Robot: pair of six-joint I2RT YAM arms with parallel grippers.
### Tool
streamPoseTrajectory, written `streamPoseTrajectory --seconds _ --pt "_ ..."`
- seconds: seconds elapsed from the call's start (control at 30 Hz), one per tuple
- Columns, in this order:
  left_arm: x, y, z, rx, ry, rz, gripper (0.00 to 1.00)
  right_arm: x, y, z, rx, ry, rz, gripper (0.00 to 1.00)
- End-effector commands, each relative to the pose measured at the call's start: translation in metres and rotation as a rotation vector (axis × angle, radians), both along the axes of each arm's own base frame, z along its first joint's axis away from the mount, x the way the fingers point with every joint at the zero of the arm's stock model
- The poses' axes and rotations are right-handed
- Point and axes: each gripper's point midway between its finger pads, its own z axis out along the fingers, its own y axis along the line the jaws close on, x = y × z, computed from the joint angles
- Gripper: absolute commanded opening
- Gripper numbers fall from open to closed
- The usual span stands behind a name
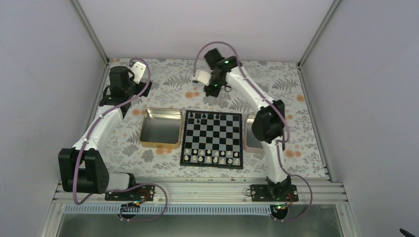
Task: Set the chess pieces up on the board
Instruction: Place the chess piece on the chessboard.
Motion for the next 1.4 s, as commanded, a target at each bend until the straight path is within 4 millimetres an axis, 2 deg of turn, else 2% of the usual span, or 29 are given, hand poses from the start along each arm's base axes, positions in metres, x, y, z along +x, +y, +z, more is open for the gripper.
streamPoseTrajectory --seconds 0.0,0.17,0.47,0.9,1.37 --pt "-0.002 0.001 0.023 -0.002 -0.056 0.004 1.0 -0.03 0.041 -0.023 -0.071 0.052 0.134 0.07" --pt "-0.004 -0.001 0.022 -0.005 -0.055 -0.009 1.0 -0.048 0.063 -0.043 -0.077 0.095 0.188 0.07" --pt "-0.004 -0.004 0.019 -0.01 -0.046 -0.026 1.0 -0.063 0.067 -0.071 -0.096 0.155 0.214 0.07" --pt "-0.005 -0.004 0.013 -0.006 -0.036 -0.029 1.0 -0.062 0.072 -0.099 -0.107 0.193 0.235 0.07" --pt "-0.004 -0.007 0.01 -0.012 -0.027 -0.042 1.0 -0.058 0.079 -0.11 -0.102 0.199 0.244 0.08"
